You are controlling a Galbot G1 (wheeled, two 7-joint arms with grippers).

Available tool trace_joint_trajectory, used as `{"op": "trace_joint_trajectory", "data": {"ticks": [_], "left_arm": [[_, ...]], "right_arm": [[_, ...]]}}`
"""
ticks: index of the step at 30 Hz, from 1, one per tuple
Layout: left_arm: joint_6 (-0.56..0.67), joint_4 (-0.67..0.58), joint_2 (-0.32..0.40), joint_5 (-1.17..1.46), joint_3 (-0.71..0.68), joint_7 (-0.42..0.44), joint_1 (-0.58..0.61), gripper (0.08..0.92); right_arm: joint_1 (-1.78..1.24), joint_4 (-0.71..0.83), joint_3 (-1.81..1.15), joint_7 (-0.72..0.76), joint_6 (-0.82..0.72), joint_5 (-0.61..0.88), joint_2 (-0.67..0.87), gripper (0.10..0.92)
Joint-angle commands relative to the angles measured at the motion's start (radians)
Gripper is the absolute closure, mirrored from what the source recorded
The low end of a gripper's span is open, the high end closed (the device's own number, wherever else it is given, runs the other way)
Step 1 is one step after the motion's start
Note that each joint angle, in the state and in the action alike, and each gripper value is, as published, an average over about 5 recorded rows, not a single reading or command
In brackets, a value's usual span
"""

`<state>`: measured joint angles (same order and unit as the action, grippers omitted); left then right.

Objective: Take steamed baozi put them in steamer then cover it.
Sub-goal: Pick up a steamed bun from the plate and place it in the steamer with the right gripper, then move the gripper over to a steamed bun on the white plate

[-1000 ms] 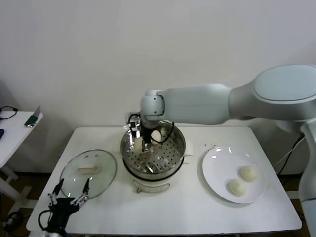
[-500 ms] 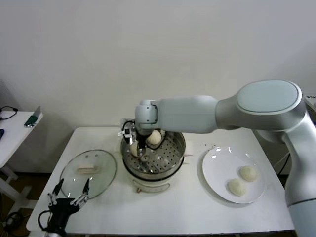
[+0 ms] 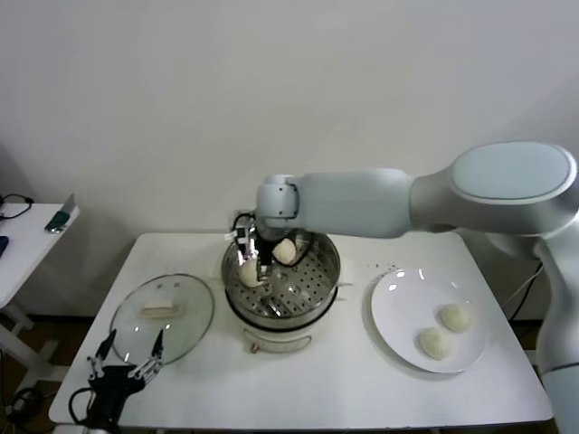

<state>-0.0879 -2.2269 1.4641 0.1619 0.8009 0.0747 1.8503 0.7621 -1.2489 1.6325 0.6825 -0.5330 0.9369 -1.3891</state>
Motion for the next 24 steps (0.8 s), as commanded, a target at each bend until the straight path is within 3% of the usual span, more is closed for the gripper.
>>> {"op": "trace_joint_trajectory", "data": {"ticks": [1,6,12,18,24], "left_arm": [[-0.010,0.000,-0.002,-0.001,0.001,0.001,-0.006,0.177],[-0.025,0.000,0.004,-0.001,-0.002,0.003,-0.022,0.177],[-0.043,0.000,0.017,-0.005,-0.006,0.005,-0.043,0.177],[-0.050,0.000,0.022,-0.007,-0.003,0.004,-0.052,0.177],[-0.053,0.000,0.032,-0.016,-0.003,0.004,-0.052,0.177]], "right_arm": [[0.273,-0.174,0.141,0.233,0.140,-0.033,0.339,0.202],[0.391,-0.287,0.297,0.320,0.216,-0.134,0.573,0.203],[0.324,-0.291,0.388,0.302,0.251,-0.370,0.800,0.203],[0.087,-0.251,0.264,0.265,0.246,-0.532,0.908,0.203],[-0.135,-0.229,0.089,0.232,0.219,-0.601,0.922,0.203]]}}
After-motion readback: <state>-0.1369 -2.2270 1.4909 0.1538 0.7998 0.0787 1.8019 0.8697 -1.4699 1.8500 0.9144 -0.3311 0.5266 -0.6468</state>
